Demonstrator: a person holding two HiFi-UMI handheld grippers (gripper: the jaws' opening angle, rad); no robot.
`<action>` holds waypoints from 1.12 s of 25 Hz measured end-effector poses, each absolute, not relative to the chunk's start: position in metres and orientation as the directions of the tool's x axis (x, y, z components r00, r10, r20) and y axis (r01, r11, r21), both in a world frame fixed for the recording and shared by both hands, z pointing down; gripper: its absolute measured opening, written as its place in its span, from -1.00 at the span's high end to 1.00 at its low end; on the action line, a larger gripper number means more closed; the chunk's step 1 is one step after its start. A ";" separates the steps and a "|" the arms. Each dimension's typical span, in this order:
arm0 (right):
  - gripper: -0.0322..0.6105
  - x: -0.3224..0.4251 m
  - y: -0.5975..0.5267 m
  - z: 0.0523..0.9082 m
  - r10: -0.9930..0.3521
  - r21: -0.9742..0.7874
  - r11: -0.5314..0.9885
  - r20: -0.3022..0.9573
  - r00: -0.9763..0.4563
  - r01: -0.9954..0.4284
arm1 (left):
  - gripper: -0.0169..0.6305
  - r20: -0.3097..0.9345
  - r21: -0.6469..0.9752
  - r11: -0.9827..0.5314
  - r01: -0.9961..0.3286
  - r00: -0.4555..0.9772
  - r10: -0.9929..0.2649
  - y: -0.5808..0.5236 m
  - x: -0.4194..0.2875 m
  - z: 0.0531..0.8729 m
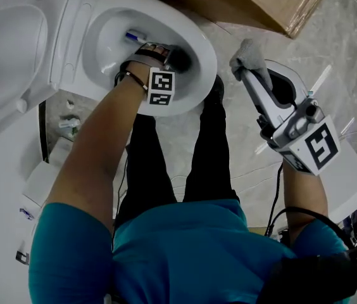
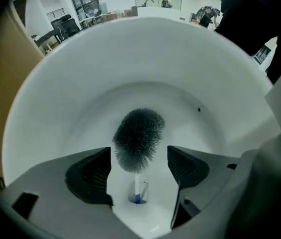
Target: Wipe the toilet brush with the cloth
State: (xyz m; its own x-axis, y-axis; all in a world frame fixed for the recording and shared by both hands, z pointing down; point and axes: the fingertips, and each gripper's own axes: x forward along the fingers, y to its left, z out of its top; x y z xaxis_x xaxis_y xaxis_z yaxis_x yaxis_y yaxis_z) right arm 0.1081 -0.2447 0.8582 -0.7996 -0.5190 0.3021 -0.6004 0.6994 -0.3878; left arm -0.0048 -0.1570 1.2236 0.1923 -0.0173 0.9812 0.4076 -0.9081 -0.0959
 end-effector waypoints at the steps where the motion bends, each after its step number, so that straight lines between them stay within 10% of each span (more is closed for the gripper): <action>1: 0.84 0.112 -0.243 0.863 -0.525 -0.391 0.692 0.305 -0.795 -0.607 | -0.09 0.982 -0.102 -0.905 0.414 0.187 -0.025 -0.158 -0.003 1.231; 12: 0.84 0.096 -0.228 0.934 -0.483 -0.357 0.705 0.390 -0.784 -0.613 | -0.07 0.987 -0.037 -0.896 0.442 0.156 0.036 -0.153 0.004 1.281; 19: 0.84 0.090 -0.222 0.983 -0.445 -0.317 0.710 0.490 -0.749 -0.629 | 0.38 0.983 -0.056 -0.913 0.404 0.182 0.020 -0.154 0.001 1.276; 28: 0.84 0.078 -0.226 0.994 -0.447 -0.308 0.698 0.519 -0.729 -0.647 | 0.39 0.911 -0.141 -0.990 0.007 0.392 -0.127 -0.207 0.012 1.210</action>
